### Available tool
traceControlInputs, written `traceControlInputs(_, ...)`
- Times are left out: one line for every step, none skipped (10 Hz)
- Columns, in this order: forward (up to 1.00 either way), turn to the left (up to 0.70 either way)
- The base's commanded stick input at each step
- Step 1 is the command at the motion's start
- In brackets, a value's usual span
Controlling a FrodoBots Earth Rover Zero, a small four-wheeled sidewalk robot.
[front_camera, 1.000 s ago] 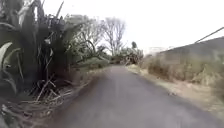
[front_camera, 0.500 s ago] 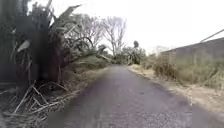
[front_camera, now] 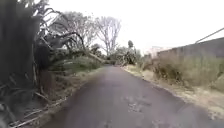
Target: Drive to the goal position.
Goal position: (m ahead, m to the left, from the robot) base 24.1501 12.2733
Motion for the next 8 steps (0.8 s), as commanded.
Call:
traceControlInputs(1.00,0.00)
traceControlInputs(1.00,0.00)
traceControlInputs(1.00,0.00)
traceControlInputs(0.98,0.00)
traceControlInputs(0.95,0.00)
traceControlInputs(0.92,0.00)
traceControlInputs(0.90,0.00)
traceControlInputs(0.90,0.00)
